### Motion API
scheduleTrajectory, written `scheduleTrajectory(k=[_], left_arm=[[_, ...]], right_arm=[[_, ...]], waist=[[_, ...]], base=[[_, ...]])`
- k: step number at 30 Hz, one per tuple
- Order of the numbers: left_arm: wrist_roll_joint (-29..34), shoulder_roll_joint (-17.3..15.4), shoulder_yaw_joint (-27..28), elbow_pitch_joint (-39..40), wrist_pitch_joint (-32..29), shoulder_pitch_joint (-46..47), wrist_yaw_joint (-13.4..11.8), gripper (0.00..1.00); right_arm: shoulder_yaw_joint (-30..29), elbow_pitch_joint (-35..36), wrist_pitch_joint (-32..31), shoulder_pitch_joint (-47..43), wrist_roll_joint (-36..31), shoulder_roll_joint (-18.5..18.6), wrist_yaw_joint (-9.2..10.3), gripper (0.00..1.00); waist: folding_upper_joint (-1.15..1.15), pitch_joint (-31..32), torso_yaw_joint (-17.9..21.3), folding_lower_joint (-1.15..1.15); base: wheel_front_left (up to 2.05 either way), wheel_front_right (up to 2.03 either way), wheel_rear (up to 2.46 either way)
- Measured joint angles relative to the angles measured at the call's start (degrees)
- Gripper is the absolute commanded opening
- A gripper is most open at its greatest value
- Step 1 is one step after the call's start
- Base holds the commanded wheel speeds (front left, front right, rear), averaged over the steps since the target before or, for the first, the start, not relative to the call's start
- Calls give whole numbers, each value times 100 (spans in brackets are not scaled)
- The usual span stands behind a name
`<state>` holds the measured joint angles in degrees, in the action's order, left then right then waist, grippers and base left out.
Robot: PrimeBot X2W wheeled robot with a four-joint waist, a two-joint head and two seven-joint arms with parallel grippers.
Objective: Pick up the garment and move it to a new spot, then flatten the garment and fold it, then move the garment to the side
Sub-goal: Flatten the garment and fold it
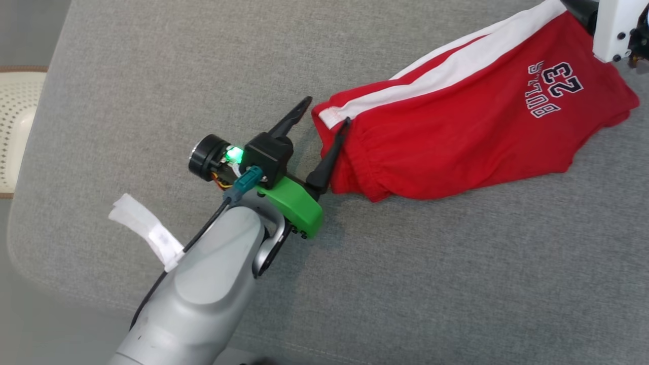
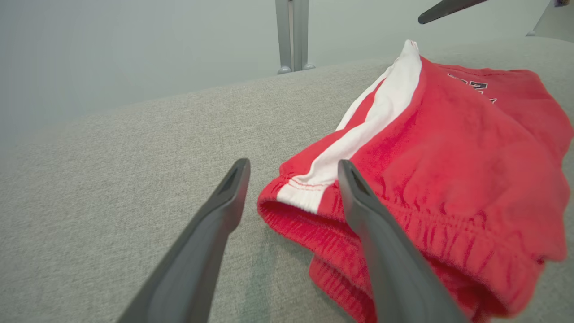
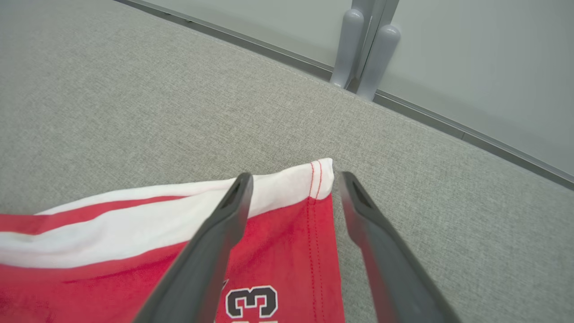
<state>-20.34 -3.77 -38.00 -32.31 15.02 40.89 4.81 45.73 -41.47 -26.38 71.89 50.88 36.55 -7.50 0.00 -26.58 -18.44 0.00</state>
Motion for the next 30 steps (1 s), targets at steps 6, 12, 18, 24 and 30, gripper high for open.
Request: scheduleTrajectory(k=[6, 12, 18, 24, 30], left_arm=[[112, -169, 464, 97, 1, -282, -155, 100], [182, -364, 892, 288, 1, -694, -297, 100], [182, -408, 1481, 814, 0, -1122, -511, 100], [314, -328, 1953, 1233, 1, -1717, -655, 100], [485, -190, 2369, 1622, 1, -2290, -686, 100]], right_arm=[[96, 43, 764, -355, 258, -141, 1, 100], [168, 218, 1896, -871, 490, -292, 1, 100], [198, 489, 3019, -1522, 600, -325, 1, 100], [-25, 668, 4022, -2241, 343, -439, 1, 100], [-1203, 1198, 4139, -3097, -554, -814, 1, 100]], waist=[[0, 271, 207, 0], [0, 669, 475, 0], [0, 1071, 787, 0], [0, 1416, 1168, 0], [0, 1681, 1594, 0]], base=[[0, 0, 0], [0, 0, 0], [0, 0, 0], [0, 0, 0], [0, 0, 0]])
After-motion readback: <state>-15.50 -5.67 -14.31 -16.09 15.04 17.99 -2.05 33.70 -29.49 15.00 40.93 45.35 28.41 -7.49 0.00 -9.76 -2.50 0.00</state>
